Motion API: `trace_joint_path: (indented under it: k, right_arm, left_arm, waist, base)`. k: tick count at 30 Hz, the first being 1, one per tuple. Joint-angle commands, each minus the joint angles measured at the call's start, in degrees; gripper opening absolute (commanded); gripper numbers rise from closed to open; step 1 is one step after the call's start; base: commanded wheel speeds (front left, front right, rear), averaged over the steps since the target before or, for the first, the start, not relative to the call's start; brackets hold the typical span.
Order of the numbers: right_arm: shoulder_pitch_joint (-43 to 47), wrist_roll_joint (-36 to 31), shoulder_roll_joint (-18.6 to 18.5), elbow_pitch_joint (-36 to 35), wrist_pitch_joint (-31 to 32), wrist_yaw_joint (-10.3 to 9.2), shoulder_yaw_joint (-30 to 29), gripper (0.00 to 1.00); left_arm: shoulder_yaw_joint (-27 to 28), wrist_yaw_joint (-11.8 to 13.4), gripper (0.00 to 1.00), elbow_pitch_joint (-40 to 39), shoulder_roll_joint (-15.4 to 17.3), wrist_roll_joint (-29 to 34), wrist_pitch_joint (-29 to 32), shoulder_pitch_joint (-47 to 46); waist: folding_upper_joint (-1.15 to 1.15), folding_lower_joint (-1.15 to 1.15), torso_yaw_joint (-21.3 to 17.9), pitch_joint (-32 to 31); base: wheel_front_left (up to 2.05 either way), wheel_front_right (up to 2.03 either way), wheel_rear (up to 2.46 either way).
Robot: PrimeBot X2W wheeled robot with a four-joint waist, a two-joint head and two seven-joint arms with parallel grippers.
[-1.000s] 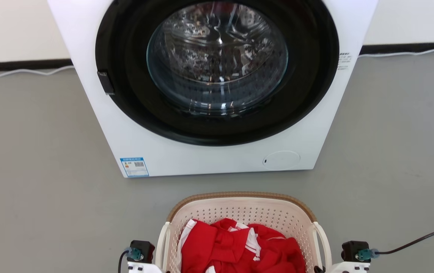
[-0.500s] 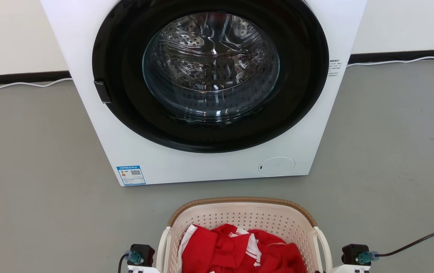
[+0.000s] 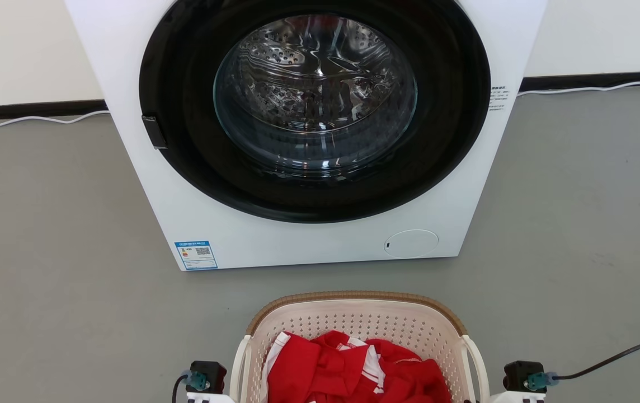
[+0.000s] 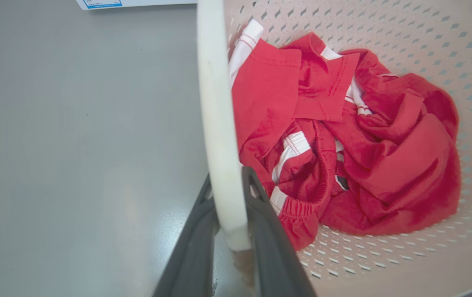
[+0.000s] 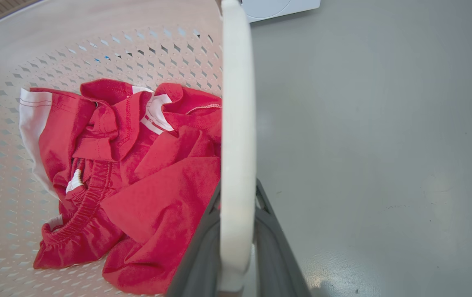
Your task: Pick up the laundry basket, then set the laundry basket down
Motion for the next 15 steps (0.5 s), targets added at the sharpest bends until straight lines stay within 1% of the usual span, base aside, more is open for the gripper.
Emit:
trace_joint_path:
  k: [1, 15]
  right_arm:
    - [-1.63, 1.16, -2.87, 1.12, -1.48, -0.33, 0.99, 0.0]
    - [-2.65, 4.79, -2.87, 0.96, -2.39, -0.33, 4.73, 0.0]
  left_arm:
    - [1.25, 0.36, 0.0, 0.42, 3.8, -0.8, -0.55, -1.56]
    - [0.27, 0.69, 0.0, 0.62, 3.8, -1.83, -0.93, -2.25]
  waist:
    - [0.0, 0.0, 0.16, 0.03]
    - [0.0, 0.0, -0.16, 0.52]
  base:
    - [0.0, 0.0, 0.0]
    - [0.0, 0.0, 0.0]
